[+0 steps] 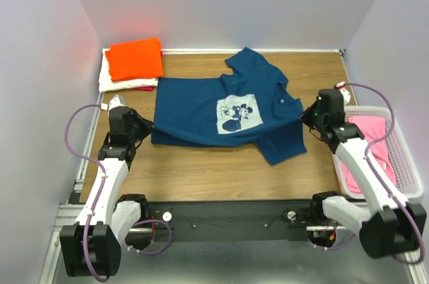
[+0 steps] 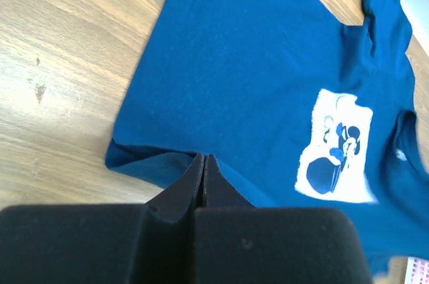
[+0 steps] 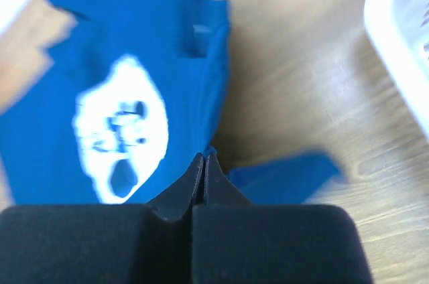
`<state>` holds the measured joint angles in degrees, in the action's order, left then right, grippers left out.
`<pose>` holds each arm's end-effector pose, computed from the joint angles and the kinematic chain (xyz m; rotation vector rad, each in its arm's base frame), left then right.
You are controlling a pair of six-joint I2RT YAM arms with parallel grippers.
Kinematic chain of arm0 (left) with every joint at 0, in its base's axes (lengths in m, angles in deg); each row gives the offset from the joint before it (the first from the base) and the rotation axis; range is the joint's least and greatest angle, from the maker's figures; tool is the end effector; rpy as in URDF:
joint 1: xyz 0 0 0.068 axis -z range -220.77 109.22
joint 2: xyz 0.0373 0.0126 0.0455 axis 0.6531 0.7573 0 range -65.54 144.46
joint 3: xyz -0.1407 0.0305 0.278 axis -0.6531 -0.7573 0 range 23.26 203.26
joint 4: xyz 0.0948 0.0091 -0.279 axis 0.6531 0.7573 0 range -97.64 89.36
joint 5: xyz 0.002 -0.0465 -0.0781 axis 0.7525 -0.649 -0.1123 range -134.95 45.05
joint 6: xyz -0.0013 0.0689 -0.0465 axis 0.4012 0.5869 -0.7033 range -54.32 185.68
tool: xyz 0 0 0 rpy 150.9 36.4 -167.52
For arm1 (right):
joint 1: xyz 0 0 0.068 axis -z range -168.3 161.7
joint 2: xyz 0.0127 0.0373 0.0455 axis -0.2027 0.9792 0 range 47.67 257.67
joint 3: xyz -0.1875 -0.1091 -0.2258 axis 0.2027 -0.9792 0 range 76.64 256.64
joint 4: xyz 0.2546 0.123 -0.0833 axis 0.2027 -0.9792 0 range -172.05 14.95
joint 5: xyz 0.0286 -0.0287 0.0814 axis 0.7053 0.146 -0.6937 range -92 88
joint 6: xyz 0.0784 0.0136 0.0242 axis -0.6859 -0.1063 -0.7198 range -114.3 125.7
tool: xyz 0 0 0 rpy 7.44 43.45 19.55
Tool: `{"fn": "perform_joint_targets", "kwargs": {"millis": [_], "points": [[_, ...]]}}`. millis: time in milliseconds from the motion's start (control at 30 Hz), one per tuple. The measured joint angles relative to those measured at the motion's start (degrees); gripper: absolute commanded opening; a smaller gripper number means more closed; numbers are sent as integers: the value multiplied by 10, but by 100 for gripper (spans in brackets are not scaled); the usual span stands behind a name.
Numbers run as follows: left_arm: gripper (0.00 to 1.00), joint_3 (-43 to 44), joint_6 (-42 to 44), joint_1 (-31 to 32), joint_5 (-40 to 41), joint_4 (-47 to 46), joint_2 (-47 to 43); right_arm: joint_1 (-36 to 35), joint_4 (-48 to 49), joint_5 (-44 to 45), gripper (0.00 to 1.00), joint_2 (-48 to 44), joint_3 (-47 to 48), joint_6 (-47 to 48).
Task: Fold and stack the t-shirts
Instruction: Flatten the tshirt out
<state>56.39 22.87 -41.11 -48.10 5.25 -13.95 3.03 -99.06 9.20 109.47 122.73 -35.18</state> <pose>0.2403 -0.0025 0.2447 -0.7622 2.0185 -0.4942 0.2725 0.0273 0.2717 0.7261 2.1399 0.2427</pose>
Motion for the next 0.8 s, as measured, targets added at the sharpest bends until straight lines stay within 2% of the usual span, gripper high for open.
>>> {"fn": "perform_joint_targets", "kwargs": {"millis": [200, 433, 800], "points": [[0, 1, 4, 0, 0, 24, -30, 0, -69, 7, 0, -101, 46, 0], [0, 41, 14, -3, -1, 72, -59, 0, -160, 24, 0, -134, 111, 5], [0, 286, 28, -20, 8, 104, -71, 0, -230, 49, 0, -120, 355, 23]]}}
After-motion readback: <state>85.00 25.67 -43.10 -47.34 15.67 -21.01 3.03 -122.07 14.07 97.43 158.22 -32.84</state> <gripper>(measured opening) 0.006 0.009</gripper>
